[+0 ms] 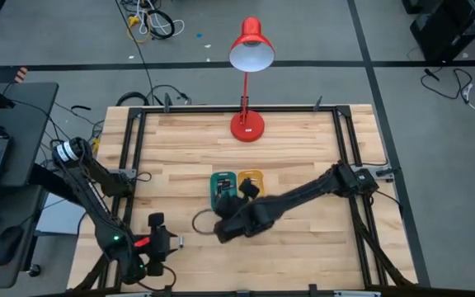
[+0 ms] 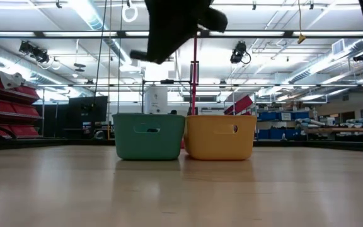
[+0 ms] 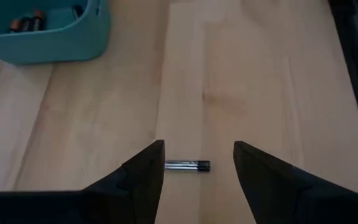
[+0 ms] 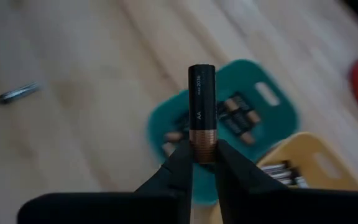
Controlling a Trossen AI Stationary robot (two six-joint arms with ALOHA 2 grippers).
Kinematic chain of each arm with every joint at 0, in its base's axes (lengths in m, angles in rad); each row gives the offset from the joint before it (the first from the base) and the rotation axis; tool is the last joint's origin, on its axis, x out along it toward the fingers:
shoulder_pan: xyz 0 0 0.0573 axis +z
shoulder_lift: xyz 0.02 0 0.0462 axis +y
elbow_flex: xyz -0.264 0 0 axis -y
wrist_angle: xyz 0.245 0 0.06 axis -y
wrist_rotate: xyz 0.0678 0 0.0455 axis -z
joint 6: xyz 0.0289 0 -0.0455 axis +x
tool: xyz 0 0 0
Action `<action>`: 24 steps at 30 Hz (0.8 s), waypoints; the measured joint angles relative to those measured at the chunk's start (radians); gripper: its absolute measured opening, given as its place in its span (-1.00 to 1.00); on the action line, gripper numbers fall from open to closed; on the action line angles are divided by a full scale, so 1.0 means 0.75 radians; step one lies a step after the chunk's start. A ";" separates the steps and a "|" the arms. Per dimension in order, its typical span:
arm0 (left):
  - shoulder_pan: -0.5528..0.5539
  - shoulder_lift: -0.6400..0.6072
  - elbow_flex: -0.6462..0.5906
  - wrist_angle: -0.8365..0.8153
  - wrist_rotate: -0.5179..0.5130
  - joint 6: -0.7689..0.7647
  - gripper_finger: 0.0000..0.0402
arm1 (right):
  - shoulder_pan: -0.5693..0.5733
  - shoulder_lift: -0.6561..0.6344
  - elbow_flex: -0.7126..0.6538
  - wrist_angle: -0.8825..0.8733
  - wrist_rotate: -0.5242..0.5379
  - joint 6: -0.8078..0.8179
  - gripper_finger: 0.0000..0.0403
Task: Sort batteries
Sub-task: Put the black battery into the blue bin, then put the white battery into the yellow bin
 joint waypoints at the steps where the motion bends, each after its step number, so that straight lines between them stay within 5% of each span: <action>1: 0.000 0.000 0.000 0.003 0.009 0.001 0.04 | -0.017 0.000 0.000 -0.013 0.001 0.001 -0.78; 10: 0.000 0.004 -0.084 0.141 0.029 -0.028 0.07 | -0.106 0.003 -0.078 -0.008 -0.009 -0.041 -0.54; 18: 0.000 0.004 -0.208 0.302 0.090 -0.031 0.34 | -0.090 0.003 -0.116 -0.011 -0.012 0.032 -0.05; 24: 0.000 0.004 -0.299 0.491 0.123 0.066 0.48 | -0.024 0.003 -0.118 0.041 0.021 0.059 0.09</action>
